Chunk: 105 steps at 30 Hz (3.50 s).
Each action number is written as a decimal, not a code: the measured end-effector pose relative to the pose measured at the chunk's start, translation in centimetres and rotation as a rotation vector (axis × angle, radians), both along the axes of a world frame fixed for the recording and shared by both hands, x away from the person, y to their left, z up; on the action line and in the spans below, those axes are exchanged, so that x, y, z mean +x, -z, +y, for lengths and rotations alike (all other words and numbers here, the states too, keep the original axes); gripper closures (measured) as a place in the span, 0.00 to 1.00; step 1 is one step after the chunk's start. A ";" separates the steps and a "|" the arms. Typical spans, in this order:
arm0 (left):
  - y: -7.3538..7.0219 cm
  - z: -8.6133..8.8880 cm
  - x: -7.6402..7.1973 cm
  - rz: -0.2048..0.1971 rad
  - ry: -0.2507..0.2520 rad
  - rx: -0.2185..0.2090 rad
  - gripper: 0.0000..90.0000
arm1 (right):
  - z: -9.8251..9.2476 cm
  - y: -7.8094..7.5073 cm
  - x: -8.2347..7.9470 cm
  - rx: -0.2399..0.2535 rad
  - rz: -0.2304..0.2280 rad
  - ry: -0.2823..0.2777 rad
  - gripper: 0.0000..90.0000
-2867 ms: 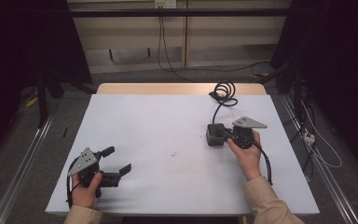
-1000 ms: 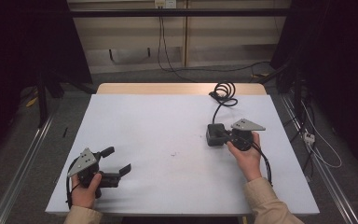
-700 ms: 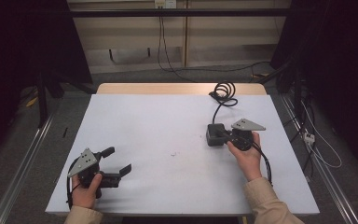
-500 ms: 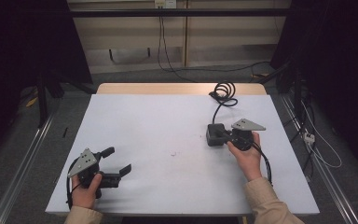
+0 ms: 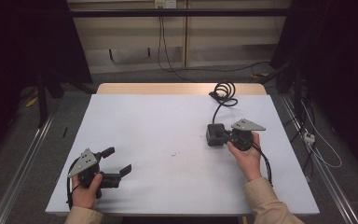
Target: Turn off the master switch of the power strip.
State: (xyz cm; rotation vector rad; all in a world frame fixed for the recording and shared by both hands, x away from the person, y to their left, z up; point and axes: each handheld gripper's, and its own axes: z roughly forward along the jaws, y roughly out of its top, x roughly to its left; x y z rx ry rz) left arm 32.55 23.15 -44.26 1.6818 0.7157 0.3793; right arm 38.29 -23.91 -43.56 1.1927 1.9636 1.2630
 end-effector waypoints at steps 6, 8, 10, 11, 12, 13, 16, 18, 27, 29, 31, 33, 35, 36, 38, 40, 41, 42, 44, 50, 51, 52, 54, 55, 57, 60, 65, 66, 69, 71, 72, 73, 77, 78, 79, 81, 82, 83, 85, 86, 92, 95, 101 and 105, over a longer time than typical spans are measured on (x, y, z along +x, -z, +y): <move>0.0 0.0 0.0 0.000 0.000 0.001 0.03 | -0.1 0.0 0.0 0.010 0.004 -0.002 1.00; 0.0 0.0 0.0 0.001 -0.001 0.000 0.03 | -0.1 0.1 0.1 0.012 0.008 -0.004 1.00; 0.0 0.0 0.0 0.000 -0.001 0.001 0.03 | -0.1 0.1 0.0 0.009 0.006 -0.004 1.00; 0.0 0.0 0.0 0.000 -0.001 -0.001 0.03 | -0.1 0.1 0.0 0.009 0.006 -0.004 1.00; 0.0 0.0 0.0 0.000 -0.001 0.000 0.03 | -0.1 0.1 0.0 0.008 0.006 -0.004 1.00; 0.0 0.0 0.0 0.000 -0.003 0.000 0.03 | -0.1 0.0 0.1 0.008 0.007 -0.004 1.00; 0.0 0.0 0.0 0.000 -0.002 0.000 0.03 | -0.1 0.0 0.1 0.009 0.007 -0.004 1.00; 0.0 0.0 0.0 -0.001 -0.001 -0.001 0.03 | -0.1 0.0 0.0 0.006 0.007 -0.003 1.00; 0.0 0.0 0.0 0.000 -0.001 0.000 0.03 | 0.1 0.0 0.0 -0.018 0.006 -0.003 1.00; 0.0 0.0 0.0 0.000 0.000 0.000 0.03 | 0.1 0.0 0.0 -0.022 0.005 -0.002 1.00; 0.0 0.0 0.0 -0.001 -0.001 -0.001 0.03 | 0.1 0.0 0.0 -0.016 0.007 -0.002 1.00; 0.0 0.1 0.0 0.000 -0.002 -0.001 0.03 | 0.1 0.0 0.0 -0.015 0.007 -0.002 1.00; 0.0 0.1 0.0 0.000 -0.002 -0.001 0.03 | 0.1 0.0 0.0 -0.014 0.007 -0.001 1.00; 0.0 0.1 0.0 0.000 -0.001 0.001 0.03 | 0.1 0.0 0.0 -0.012 0.008 -0.001 1.00; 0.0 0.1 0.0 0.000 -0.005 -0.002 0.03 | 0.1 0.0 0.0 -0.010 0.008 -0.001 1.00; -0.1 0.1 0.0 -0.002 -0.008 -0.004 0.03 | 0.0 0.0 0.0 -0.006 0.009 -0.001 1.00; -0.1 0.2 0.0 -0.003 -0.009 -0.003 0.03 | 0.0 0.0 0.0 -0.006 0.010 -0.001 1.00; -0.1 0.2 0.0 -0.003 -0.010 -0.004 0.03 | 0.0 0.0 0.0 -0.006 0.010 -0.001 1.00; -0.1 0.2 0.0 -0.003 -0.008 -0.003 0.03 | 0.0 0.0 0.0 -0.002 0.011 0.000 1.00; -0.1 0.2 0.0 -0.002 -0.005 -0.003 0.03 | 0.1 0.0 0.0 -0.010 0.007 0.004 1.00; -0.1 0.2 0.0 -0.002 -0.004 -0.003 0.03 | 0.1 0.0 0.0 -0.010 0.006 0.005 1.00; -0.1 0.1 0.0 -0.002 -0.003 -0.003 0.03 | 0.2 -0.1 -0.1 -0.014 0.007 0.005 1.00; -0.1 0.1 0.0 -0.003 -0.005 -0.004 0.03 | 0.2 -0.1 -0.1 -0.020 0.005 0.002 1.00; -0.1 0.1 0.0 -0.003 -0.006 -0.004 0.03 | 0.3 -0.1 -0.1 -0.020 0.005 0.001 1.00; -0.1 0.1 0.0 -0.002 -0.005 -0.003 0.03 | 0.2 -0.1 -0.2 -0.017 0.009 -0.002 1.00; -0.1 0.1 0.0 -0.002 -0.004 -0.001 0.03 | 0.1 -0.1 -0.1 -0.007 0.012 -0.004 1.00; -0.1 0.1 0.0 -0.005 -0.002 -0.002 0.03 | 0.3 -0.2 -0.3 -0.021 0.012 -0.008 1.00; -0.1 0.1 0.0 -0.004 -0.002 -0.002 0.03 | 0.3 -0.2 -0.3 -0.023 0.011 -0.008 1.00; -0.1 0.1 0.0 -0.006 -0.001 0.000 0.03 | 0.3 -0.3 -0.3 -0.006 0.009 -0.005 1.00; -0.1 0.0 0.0 -0.004 -0.001 0.000 0.03 | 0.2 -0.5 -0.3 -0.007 0.006 -0.008 1.00; -0.1 0.0 0.0 -0.004 -0.001 0.001 0.03 | 0.2 -0.5 -0.3 -0.004 0.007 -0.007 1.00; -0.1 0.1 0.1 -0.004 0.000 0.005 0.03 | 0.2 -0.5 -0.3 -0.002 0.006 -0.007 1.00; -0.1 0.0 0.1 -0.004 0.000 0.006 0.03 | 0.2 -0.5 -0.3 -0.003 0.006 -0.008 1.00; -0.1 0.0 0.1 -0.004 0.001 0.004 0.03 | 0.2 -0.4 -0.2 -0.003 0.006 -0.008 1.00; -0.1 0.1 0.0 -0.005 0.000 0.002 0.03 | 0.2 -0.4 -0.2 0.001 0.007 -0.006 1.00; 0.0 0.1 0.0 -0.004 -0.001 0.004 0.03 | 0.2 -0.4 -0.2 0.000 0.006 -0.005 1.00; 0.0 0.2 0.0 -0.004 -0.001 0.006 0.03 | 0.2 -0.4 -0.2 -0.001 0.004 -0.005 1.00; 0.0 0.2 0.0 -0.003 -0.003 0.003 0.03 | 0.2 -0.4 -0.2 0.000 0.003 -0.005 1.00; 0.0 0.3 -0.1 -0.003 -0.009 0.000 0.03 | 0.2 -0.3 -0.1 0.013 0.004 -0.004 1.00; 0.0 0.4 0.0 -0.003 -0.007 -0.001 0.03 | 0.2 -0.3 0.0 0.027 0.006 -0.002 1.00; 0.0 0.8 -0.1 -0.005 -0.016 -0.004 0.03 | 0.1 -0.3 0.1 0.091 0.008 0.003 0.92; 0.0 0.8 -0.2 -0.005 -0.018 -0.005 0.03 | 0.1 -0.5 0.0 0.099 -0.001 0.002 0.85; 0.0 0.6 -0.1 -0.003 -0.012 -0.004 0.03 | -0.2 -0.7 -0.2 0.122 0.004 0.005 0.66; 0.0 0.5 -0.1 0.001 -0.012 -0.005 0.03 | -0.3 -0.8 -0.2 0.130 0.001 0.013 0.56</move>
